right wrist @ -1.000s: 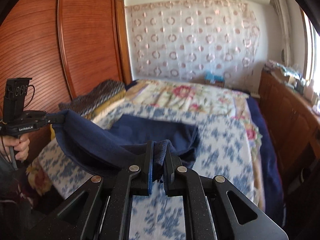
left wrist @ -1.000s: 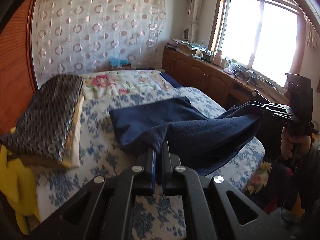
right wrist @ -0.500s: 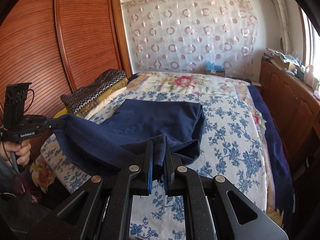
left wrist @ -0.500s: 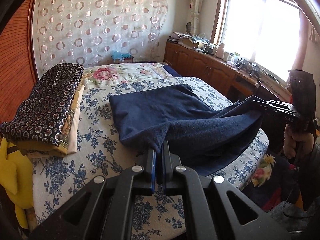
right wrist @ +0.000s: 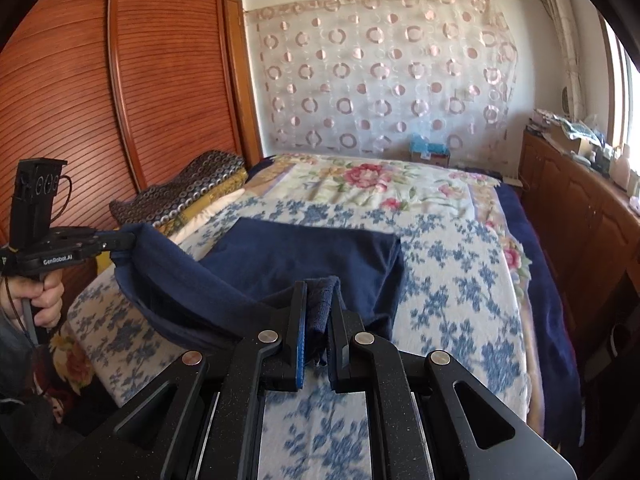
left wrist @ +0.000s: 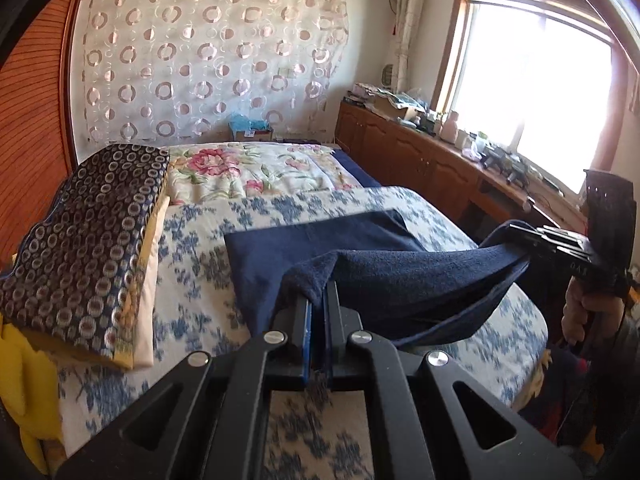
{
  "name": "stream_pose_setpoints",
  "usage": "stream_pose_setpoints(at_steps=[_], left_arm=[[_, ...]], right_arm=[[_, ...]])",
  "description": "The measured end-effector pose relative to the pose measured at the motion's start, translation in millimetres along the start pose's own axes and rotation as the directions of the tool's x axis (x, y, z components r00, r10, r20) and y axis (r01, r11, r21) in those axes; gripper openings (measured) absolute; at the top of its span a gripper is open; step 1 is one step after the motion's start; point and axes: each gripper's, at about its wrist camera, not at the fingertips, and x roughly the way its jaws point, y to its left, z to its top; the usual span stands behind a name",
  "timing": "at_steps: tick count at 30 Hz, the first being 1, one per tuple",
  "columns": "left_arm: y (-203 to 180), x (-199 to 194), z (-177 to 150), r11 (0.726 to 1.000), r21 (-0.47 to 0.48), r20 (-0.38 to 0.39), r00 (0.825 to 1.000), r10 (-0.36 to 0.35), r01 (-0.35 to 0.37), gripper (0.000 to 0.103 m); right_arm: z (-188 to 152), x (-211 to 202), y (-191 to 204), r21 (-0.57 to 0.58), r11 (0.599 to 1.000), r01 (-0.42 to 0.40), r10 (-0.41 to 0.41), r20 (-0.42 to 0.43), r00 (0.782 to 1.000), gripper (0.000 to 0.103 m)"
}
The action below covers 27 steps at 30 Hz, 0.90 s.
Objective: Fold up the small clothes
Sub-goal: 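Lower the held shirt onto the bed with both grippers, folding it over, then open both grippers and slide them under the folded navy shirt's sides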
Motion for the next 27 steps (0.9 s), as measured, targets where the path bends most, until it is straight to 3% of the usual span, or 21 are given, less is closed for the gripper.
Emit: stream_pose_setpoints(at_steps=[10,23,24,25,27], left_arm=[[30,58,34,0.999,-0.039,-0.017,1.0,0.023,-0.024,0.002],[52,102,48,0.997,-0.07,-0.057,0.998,0.03,-0.034,0.003],[52,100,49,0.997,-0.067,-0.053,0.998,0.031,-0.035,0.007],[52,98,51,0.997,-0.063,-0.048,0.998,0.041,-0.044,0.02],[50,93,55,0.997,-0.047,-0.02,0.998,0.064,-0.065,0.037]], right_arm=[[41,70,-41,0.036,0.999,0.008,-0.008,-0.006,1.0,0.005],[47,141,-71,0.061,0.998,0.007,-0.003,-0.071,0.997,0.006],[48,145,-72,0.061,0.998,0.005,-0.001,-0.074,0.997,0.006],[48,150,-73,0.058,0.998,0.005,0.0,-0.078,0.997,0.006],[48,158,-74,0.053,0.999,0.001,0.003,-0.087,0.996,0.006]])
